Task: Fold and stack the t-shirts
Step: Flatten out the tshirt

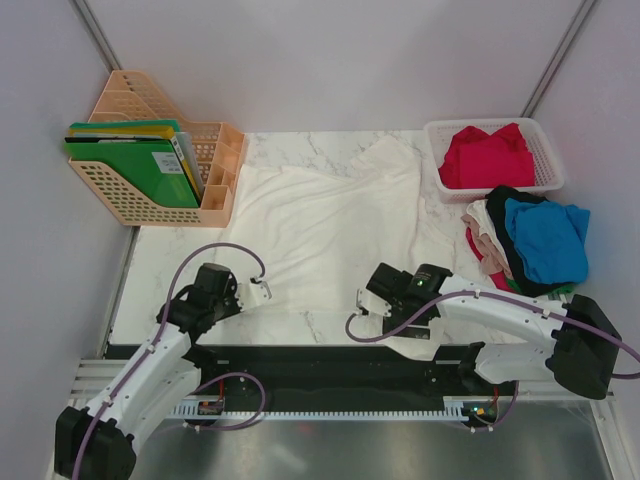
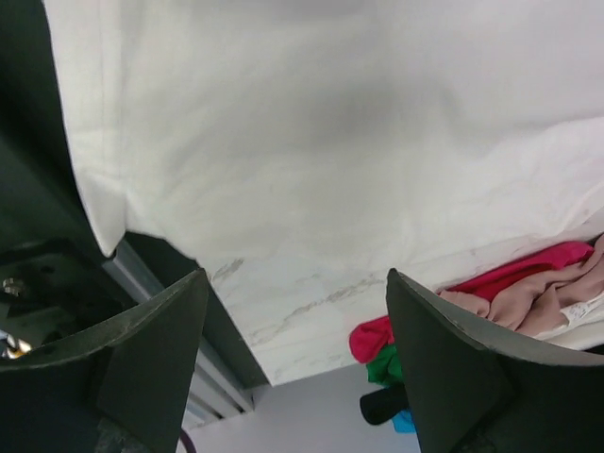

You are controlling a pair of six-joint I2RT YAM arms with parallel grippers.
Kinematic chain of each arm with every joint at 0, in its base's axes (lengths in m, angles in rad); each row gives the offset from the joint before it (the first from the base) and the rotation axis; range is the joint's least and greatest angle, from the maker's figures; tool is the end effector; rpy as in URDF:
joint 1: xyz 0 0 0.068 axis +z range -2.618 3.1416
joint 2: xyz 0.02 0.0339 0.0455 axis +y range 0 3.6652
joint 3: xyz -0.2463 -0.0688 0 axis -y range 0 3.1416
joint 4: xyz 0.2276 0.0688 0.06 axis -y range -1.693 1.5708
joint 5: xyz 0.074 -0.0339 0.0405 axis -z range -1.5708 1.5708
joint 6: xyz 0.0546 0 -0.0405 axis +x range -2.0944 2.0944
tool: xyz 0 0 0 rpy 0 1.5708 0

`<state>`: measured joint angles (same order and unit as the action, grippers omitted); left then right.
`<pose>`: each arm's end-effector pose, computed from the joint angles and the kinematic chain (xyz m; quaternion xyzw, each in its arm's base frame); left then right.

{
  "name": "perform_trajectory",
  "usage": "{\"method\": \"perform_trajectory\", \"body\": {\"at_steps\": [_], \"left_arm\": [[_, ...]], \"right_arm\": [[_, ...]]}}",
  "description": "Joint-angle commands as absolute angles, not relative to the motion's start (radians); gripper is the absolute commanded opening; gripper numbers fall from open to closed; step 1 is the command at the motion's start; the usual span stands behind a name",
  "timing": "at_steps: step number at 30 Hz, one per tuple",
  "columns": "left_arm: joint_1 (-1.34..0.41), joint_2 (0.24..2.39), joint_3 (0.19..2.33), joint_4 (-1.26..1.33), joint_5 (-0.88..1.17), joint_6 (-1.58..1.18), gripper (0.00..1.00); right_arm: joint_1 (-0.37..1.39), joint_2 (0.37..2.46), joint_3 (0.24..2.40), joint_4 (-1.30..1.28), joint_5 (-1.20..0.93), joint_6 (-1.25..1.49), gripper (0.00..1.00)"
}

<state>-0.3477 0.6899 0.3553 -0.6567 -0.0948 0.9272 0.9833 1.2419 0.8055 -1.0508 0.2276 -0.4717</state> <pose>0.1287 -0.0411 0.1448 0.5588 0.7773 0.1251 0.2605 0.1115 0.1452 0.1780 -0.6566 0.7445 -0.0993 0.0689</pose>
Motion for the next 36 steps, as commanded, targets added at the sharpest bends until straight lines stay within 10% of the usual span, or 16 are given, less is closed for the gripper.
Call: {"method": "perform_trajectory", "body": {"at_steps": [1,36], "left_arm": [[-0.336,0.696,0.408,-0.643,-0.086,0.894,0.02],[-0.305,0.712,0.439,-0.649,-0.095,0.899,0.02]], "right_arm": [[0.989,1.236,0.851,-0.898,0.246,-0.443,0.84],[1.158,1.548,0.900,-0.784,-0.106,-0.526,0.68]]}}
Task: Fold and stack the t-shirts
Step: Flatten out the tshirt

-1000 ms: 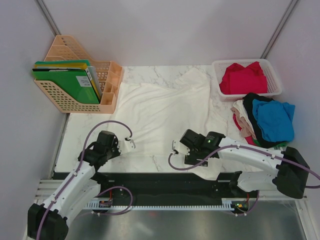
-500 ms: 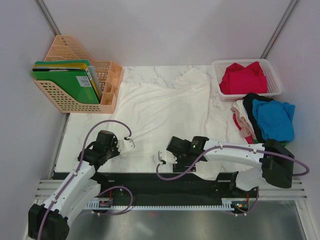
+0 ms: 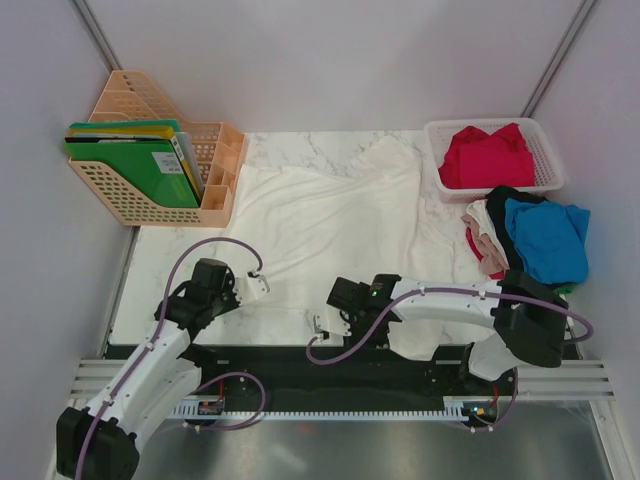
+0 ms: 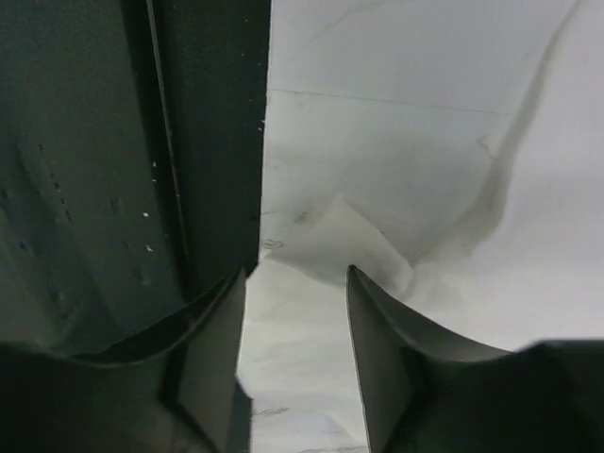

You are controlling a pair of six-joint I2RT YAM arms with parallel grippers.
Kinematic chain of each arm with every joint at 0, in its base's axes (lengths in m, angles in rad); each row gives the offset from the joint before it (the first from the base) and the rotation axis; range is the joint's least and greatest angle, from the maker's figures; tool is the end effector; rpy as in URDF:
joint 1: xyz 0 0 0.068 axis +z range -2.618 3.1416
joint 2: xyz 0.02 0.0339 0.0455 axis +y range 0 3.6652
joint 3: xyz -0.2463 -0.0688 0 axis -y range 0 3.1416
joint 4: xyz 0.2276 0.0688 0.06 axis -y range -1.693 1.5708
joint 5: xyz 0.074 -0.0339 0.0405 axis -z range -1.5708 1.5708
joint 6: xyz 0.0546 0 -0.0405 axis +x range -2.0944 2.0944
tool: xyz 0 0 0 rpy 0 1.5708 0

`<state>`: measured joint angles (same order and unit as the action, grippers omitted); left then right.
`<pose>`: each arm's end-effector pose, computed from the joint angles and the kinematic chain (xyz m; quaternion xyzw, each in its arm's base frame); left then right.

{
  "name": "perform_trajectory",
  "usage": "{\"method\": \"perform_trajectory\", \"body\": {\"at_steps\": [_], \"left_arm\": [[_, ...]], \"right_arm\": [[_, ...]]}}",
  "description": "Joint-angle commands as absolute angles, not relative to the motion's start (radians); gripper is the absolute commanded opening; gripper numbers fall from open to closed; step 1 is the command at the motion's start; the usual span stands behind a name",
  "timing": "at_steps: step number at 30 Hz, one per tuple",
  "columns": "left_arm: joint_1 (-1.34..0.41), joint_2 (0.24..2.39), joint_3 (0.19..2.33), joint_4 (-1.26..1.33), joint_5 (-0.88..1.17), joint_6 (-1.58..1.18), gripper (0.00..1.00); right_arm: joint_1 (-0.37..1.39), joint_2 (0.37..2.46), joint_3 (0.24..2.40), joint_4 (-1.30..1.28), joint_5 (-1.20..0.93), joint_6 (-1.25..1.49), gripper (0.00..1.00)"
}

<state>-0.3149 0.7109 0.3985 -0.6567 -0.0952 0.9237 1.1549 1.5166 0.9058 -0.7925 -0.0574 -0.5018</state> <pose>0.1357 -0.0387 0.1555 0.5423 0.7850 0.1321 0.2688 0.0977 0.2290 0.1513 -0.7356 0.6717 0.0539 0.0700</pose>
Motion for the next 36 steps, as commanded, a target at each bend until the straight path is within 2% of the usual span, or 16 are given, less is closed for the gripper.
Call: {"method": "perform_trajectory", "body": {"at_steps": [1,4,5,19,21,24,25,26,27,29,32,36], "left_arm": [[-0.307,0.710,0.439,-0.650,-0.095,0.900,0.02],[-0.307,0.712,0.437,-0.650,-0.097,0.902,0.02],[-0.307,0.713,0.434,-0.649,-0.098,0.903,0.02],[-0.302,0.709,0.426,-0.646,-0.095,0.899,0.02],[-0.301,0.704,0.419,-0.646,-0.095,0.896,0.02],[-0.301,0.690,0.397,-0.657,-0.092,0.891,0.03],[-0.301,0.686,0.382,-0.658,-0.107,0.893,0.11],[-0.301,0.681,0.376,-0.658,-0.113,0.897,0.34],[-0.299,0.669,0.368,-0.658,-0.120,0.910,0.47],[-0.301,0.657,0.353,-0.657,-0.127,0.916,0.67],[-0.301,0.649,0.350,-0.653,-0.126,0.911,0.74],[-0.299,0.634,0.344,-0.653,-0.138,0.920,0.77]], "right_arm": [[1.158,1.552,0.899,-0.779,-0.109,-0.529,0.50],[1.158,1.565,0.897,-0.791,-0.106,-0.535,0.19],[1.157,1.562,0.896,-0.796,-0.100,-0.535,0.00],[1.157,1.424,0.913,-0.911,-0.006,-0.581,0.01],[1.157,1.411,0.901,-0.897,0.047,-0.569,0.11],[1.155,1.379,0.874,-0.862,0.120,-0.558,0.50],[1.155,1.367,0.871,-0.861,0.127,-0.554,0.62],[1.152,1.356,0.873,-0.858,0.127,-0.551,0.65],[1.154,1.336,0.874,-0.857,0.129,-0.543,0.67],[1.152,1.322,0.885,-0.862,0.152,-0.545,0.71],[1.141,1.319,0.902,-0.867,0.189,-0.554,0.73],[1.112,1.316,0.933,-0.887,0.176,-0.557,0.74]]}}
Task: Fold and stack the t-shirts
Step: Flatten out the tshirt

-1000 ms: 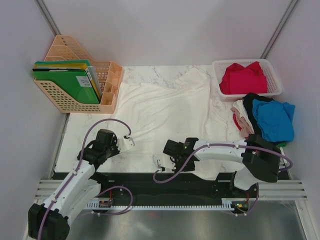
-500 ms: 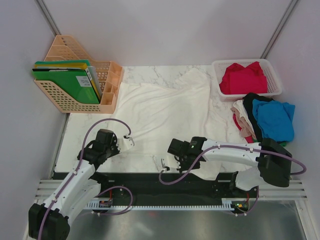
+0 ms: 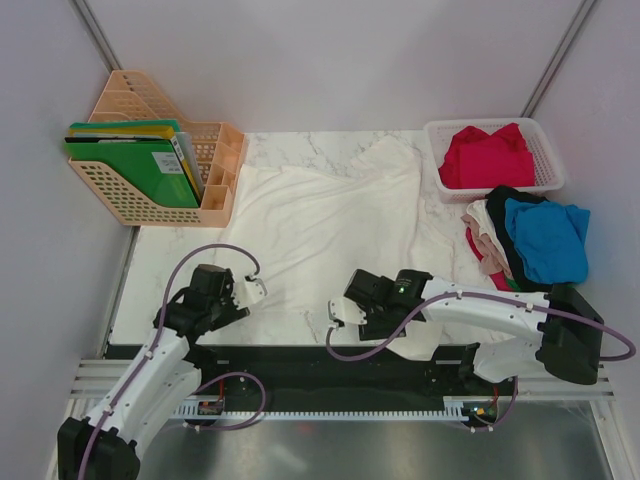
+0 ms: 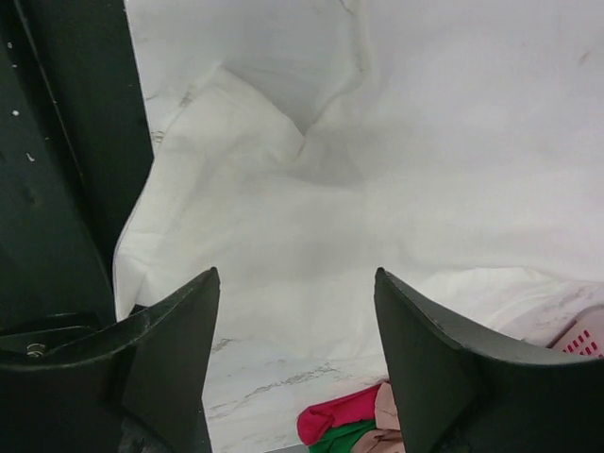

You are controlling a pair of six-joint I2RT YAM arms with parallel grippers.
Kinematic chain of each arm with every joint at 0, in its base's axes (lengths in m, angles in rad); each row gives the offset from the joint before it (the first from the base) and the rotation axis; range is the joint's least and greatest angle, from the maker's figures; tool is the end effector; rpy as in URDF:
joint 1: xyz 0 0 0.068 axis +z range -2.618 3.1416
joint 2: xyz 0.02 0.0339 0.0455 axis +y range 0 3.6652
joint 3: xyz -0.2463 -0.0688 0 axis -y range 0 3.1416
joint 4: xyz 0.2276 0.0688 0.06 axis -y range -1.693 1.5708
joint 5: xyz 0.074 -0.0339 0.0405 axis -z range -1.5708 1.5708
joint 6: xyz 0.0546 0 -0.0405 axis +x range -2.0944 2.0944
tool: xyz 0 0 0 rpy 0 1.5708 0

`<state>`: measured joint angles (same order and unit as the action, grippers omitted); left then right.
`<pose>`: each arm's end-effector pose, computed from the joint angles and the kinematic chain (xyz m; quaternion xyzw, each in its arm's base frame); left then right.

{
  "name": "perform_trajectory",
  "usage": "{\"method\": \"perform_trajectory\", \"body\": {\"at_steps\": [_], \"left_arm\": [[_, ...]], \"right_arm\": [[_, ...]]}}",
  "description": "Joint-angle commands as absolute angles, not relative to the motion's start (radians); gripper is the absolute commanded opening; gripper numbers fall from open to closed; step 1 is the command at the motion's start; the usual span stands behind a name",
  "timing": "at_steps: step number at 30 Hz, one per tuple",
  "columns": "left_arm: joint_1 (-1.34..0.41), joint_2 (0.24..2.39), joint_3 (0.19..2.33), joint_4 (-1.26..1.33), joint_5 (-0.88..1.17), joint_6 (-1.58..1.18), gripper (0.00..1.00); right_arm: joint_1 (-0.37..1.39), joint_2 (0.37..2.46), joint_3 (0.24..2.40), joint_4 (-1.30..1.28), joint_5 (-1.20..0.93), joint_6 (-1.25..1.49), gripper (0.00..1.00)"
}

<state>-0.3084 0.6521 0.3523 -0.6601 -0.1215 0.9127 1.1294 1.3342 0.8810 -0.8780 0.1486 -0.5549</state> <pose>0.1287 -0.0340 0.1481 0.5308 0.7904 0.1446 0.2693 0.1028 0.1987 0.1829 -0.7328 0.6659 -0.0369 0.1352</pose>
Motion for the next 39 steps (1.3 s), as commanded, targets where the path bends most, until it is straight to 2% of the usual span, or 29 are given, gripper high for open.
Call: {"method": "perform_trajectory", "body": {"at_steps": [1,6,11,16,17,18,20,23,24,25,27,28,29,33,39], "left_arm": [[-0.299,0.629,0.344,-0.655,-0.150,0.923,0.78],[-0.293,0.578,0.368,-0.672,-0.183,0.917,0.83],[-0.255,0.542,0.488,-0.675,-0.138,0.853,0.86],[-0.247,0.551,0.543,-0.670,-0.092,0.818,0.88],[-0.247,0.555,0.542,-0.664,-0.083,0.809,0.88],[-0.247,0.563,0.538,-0.663,-0.069,0.801,0.88],[-0.247,0.571,0.520,-0.640,-0.045,0.779,0.89],[-0.247,0.601,0.503,-0.614,-0.041,0.747,0.96],[-0.247,0.612,0.502,-0.611,-0.034,0.736,0.96],[-0.247,0.612,0.500,-0.611,-0.031,0.733,0.97],[-0.248,0.606,0.494,-0.609,-0.020,0.729,0.97],[-0.249,0.603,0.491,-0.611,-0.020,0.733,0.97],[-0.249,0.598,0.486,-0.609,-0.023,0.739,0.97],[-0.249,0.578,0.465,-0.614,-0.063,0.764,0.98],[-0.247,0.578,0.456,-0.620,-0.064,0.758,0.98]], "right_arm": [[1.100,1.312,0.937,-0.891,0.175,-0.560,0.74],[1.022,1.284,0.939,-0.888,0.193,-0.565,0.77],[0.849,1.227,0.950,-0.842,0.169,-0.539,0.80],[0.660,1.229,0.940,-0.718,0.235,-0.483,0.90],[0.628,1.267,0.943,-0.707,0.201,-0.483,0.85],[0.600,1.294,0.951,-0.675,0.199,-0.474,0.65],[0.536,1.392,0.977,-0.631,0.192,-0.471,0.55],[0.451,1.541,1.081,-0.572,0.174,-0.420,0.31],[0.401,1.583,1.162,-0.566,0.157,-0.384,0.29],[0.373,1.664,1.208,-0.566,0.137,-0.365,0.31],[0.312,1.741,1.336,-0.549,0.112,-0.329,0.46],[0.301,1.815,1.377,-0.548,0.109,-0.322,0.48],[0.290,1.848,1.450,-0.543,0.107,-0.318,0.55],[0.273,1.969,1.572,-0.534,0.152,-0.298,0.58],[0.249,2.026,1.600,-0.509,0.187,-0.241,0.64]]}}
